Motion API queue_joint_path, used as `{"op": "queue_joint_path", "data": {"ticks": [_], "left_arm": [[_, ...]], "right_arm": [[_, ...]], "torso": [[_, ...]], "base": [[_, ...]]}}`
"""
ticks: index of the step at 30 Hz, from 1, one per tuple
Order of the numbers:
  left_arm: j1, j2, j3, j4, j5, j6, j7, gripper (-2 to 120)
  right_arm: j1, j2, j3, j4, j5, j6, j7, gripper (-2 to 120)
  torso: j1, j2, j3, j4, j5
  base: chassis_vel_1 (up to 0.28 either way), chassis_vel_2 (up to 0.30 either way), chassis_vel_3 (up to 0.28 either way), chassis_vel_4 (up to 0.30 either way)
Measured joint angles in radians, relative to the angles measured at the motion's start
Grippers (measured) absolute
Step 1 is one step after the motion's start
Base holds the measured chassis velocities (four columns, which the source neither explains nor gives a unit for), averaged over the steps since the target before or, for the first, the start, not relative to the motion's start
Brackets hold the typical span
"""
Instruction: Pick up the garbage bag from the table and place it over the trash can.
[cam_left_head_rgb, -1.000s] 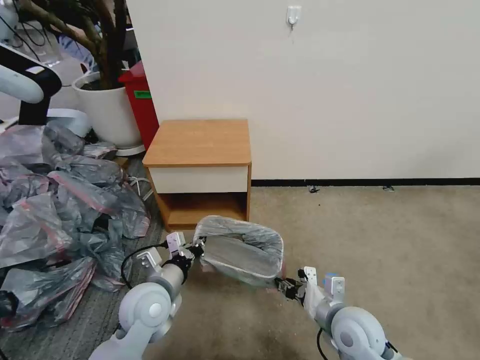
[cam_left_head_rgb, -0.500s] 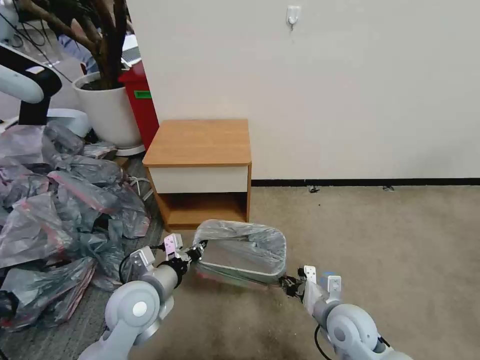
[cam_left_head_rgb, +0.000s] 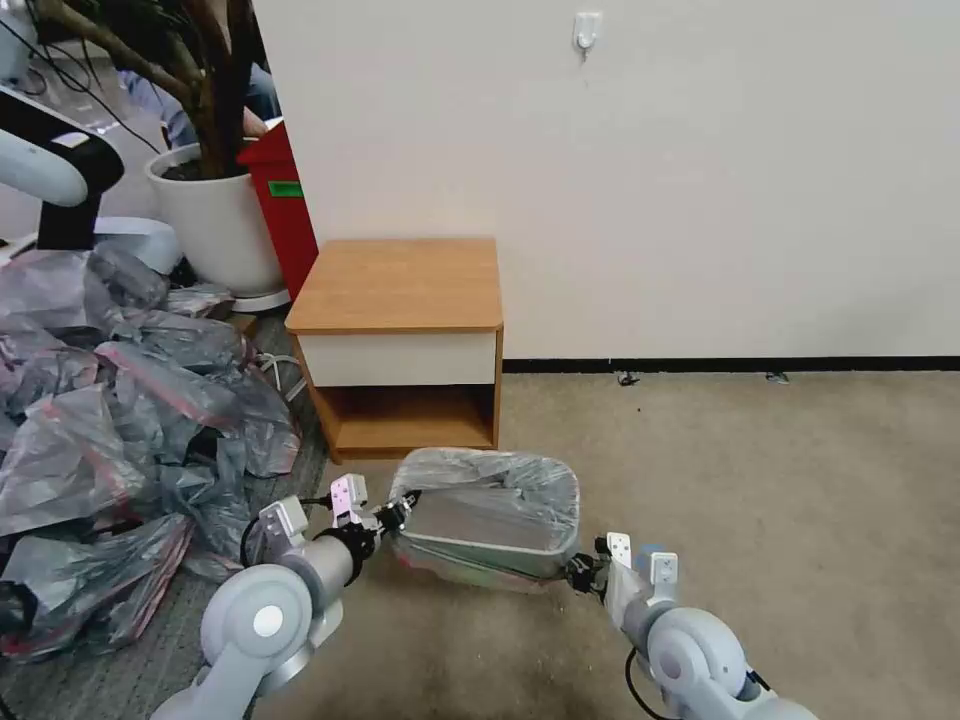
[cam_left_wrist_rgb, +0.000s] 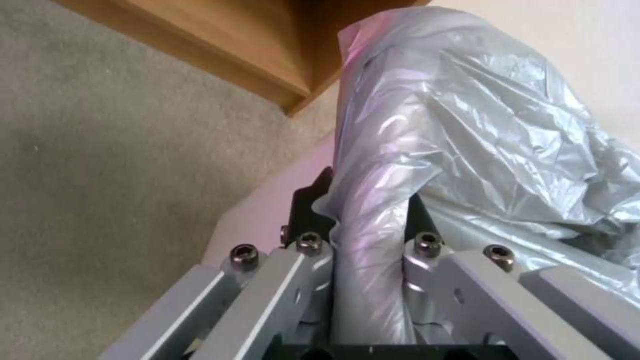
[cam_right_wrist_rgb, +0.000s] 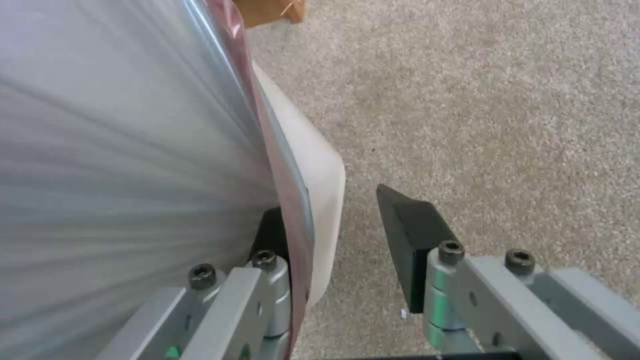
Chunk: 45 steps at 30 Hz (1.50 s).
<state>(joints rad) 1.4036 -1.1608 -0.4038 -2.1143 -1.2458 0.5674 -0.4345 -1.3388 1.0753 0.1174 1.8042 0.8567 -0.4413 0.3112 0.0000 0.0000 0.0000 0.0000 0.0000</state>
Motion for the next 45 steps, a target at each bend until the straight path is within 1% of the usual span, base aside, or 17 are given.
{"op": "queue_joint_path", "data": {"ticks": [4, 6, 11, 22, 33, 39, 44, 45], "left_arm": [[-0.007, -0.001, 0.005, 0.013, 0.026, -0.003, 0.001, 8], [-0.012, -0.002, 0.009, 0.03, 0.065, -0.011, 0.008, 7], [-0.015, -0.007, 0.012, 0.053, 0.103, -0.024, 0.012, 7], [-0.025, -0.003, 0.007, 0.062, 0.106, -0.025, 0.013, 7], [-0.033, 0.006, 0.007, 0.079, 0.108, -0.026, 0.013, 7], [-0.034, 0.016, 0.0, 0.084, 0.108, -0.029, 0.013, 7], [-0.046, 0.023, -0.007, 0.094, 0.118, -0.048, 0.016, 7], [-0.051, 0.023, -0.01, 0.1, 0.132, -0.056, 0.023, 7]], "right_arm": [[-0.002, -0.004, 0.002, 0.006, 0.0, 0.002, 0.001, 28], [-0.008, -0.007, 0.005, 0.016, 0.001, 0.009, 0.002, 30], [-0.014, -0.014, 0.013, 0.04, 0.005, 0.014, 0.008, 30], [-0.03, -0.013, 0.043, 0.057, 0.033, 0.018, 0.008, 32], [-0.044, -0.007, 0.078, 0.114, 0.127, 0.015, 0.014, 34], [-0.05, -0.013, 0.093, 0.127, 0.134, 0.014, 0.017, 34], [-0.071, -0.023, 0.121, 0.157, 0.128, 0.015, 0.022, 34], [-0.078, -0.024, 0.139, 0.179, 0.124, 0.015, 0.031, 34]], "torso": [[0.0, 0.0, 0.0, -0.0001, 0.0], [0.0, 0.0, 0.0, -0.0001, 0.0], [0.0, 0.0, 0.0, 0.0, 0.0], [0.0, 0.0, 0.0, -0.0001, 0.0], [0.0, 0.0, 0.0, 0.0, 0.0], [0.0, 0.0, 0.0, 0.0, 0.0], [0.0, 0.0, 0.0, -0.0001, 0.0], [0.0, 0.0, 0.0, -0.0001, 0.0]], "base": [[0.0, 0.0, 0.0, 0.0], [0.0, 0.0, 0.0, 0.0], [0.0, 0.0, 0.0, 0.0], [0.0, 0.0, 0.0, 0.0], [0.0, 0.0, 0.0, 0.0], [0.0, 0.0, 0.0, 0.0], [0.0, 0.0, 0.0, 0.0], [0.0, 0.0, 0.0, 0.0]]}}
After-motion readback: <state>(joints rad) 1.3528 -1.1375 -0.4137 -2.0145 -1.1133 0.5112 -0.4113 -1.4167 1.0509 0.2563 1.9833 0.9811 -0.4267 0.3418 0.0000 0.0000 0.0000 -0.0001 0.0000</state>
